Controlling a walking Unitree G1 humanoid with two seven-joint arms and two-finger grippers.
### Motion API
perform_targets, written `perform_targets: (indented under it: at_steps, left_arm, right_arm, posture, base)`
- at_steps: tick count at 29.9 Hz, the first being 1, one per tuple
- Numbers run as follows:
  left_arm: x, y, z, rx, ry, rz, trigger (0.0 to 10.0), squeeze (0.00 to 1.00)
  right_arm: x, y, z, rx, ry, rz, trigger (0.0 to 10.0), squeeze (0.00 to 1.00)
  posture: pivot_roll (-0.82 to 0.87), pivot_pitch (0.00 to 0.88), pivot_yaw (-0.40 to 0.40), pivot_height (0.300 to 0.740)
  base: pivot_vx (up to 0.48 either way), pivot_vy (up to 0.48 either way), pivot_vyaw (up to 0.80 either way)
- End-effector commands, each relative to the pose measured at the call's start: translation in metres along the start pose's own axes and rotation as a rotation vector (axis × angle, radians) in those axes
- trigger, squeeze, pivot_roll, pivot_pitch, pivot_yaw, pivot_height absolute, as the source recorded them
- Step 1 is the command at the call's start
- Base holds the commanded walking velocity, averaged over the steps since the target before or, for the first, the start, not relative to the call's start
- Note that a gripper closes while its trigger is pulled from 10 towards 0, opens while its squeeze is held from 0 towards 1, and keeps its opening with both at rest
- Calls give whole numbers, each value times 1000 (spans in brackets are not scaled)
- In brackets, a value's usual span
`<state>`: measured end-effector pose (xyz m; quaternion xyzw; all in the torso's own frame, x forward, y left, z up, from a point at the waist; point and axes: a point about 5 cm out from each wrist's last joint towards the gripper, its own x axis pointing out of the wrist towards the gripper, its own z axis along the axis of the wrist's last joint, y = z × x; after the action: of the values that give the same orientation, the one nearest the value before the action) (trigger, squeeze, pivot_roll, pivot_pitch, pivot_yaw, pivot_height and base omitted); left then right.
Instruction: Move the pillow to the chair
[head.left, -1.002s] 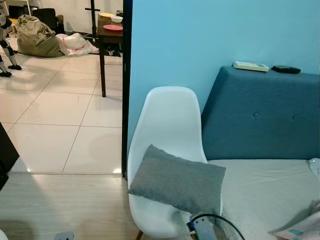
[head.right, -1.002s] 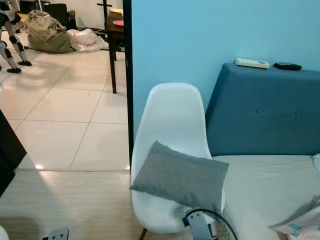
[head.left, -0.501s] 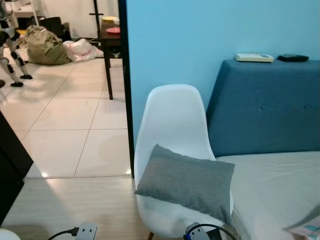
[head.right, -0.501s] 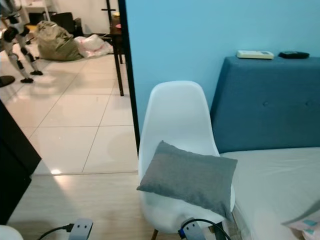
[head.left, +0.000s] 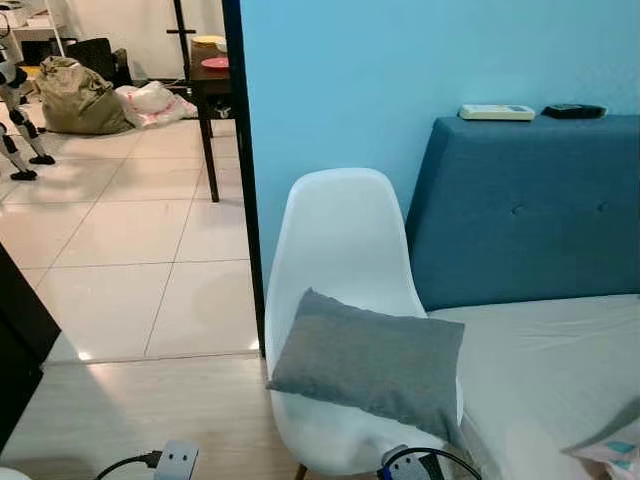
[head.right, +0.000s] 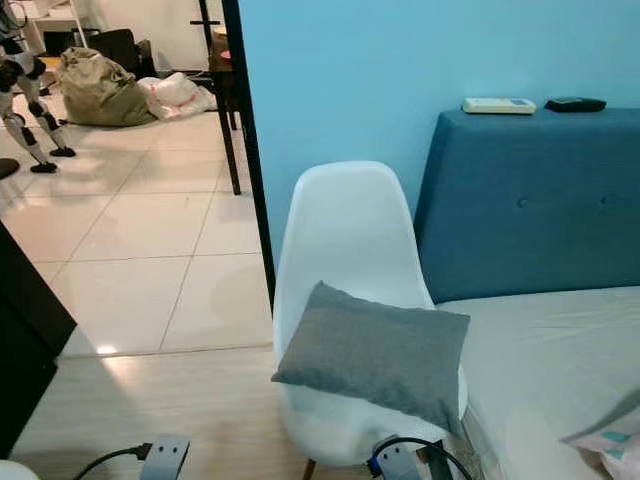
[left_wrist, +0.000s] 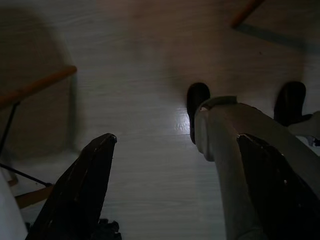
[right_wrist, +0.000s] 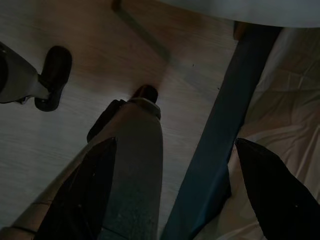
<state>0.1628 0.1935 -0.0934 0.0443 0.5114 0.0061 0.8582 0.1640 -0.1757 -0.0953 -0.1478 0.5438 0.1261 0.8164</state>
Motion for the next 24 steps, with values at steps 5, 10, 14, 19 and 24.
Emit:
perform_targets:
  at_steps: [5,10,14,19,24]
  left_arm:
    - [-1,-3,-9,-7,32,-7,10000,0]
    - [-1,-5,-9,-4,29,-14,10000,0]
    - [0,-8,-6,0,24,-22,10000,0]
    - [0,-8,-5,2,22,-24,10000,0]
    - [0,-10,-5,-22,19,-28,10000,0]
  right_arm:
    - [0,2,2,-16,-4,7,10000,0]
    - [1,6,2,-17,-1,15,10000,0]
    - [1,7,1,-16,2,18,10000,0]
    - [1,6,1,-13,1,17,10000,0]
    - [1,6,1,-12,2,18,10000,0]
  posture:
    - [76,0,-31,740]
    - [78,0,-26,740]
    - [72,0,-17,740]
    - [68,0,-13,740]
    - [71,0,-22,740]
  base:
    - [0,0,0]
    - [-201,0,0]
    - [-273,0,0]
    - [-280,0,0]
    - [-306,0,0]
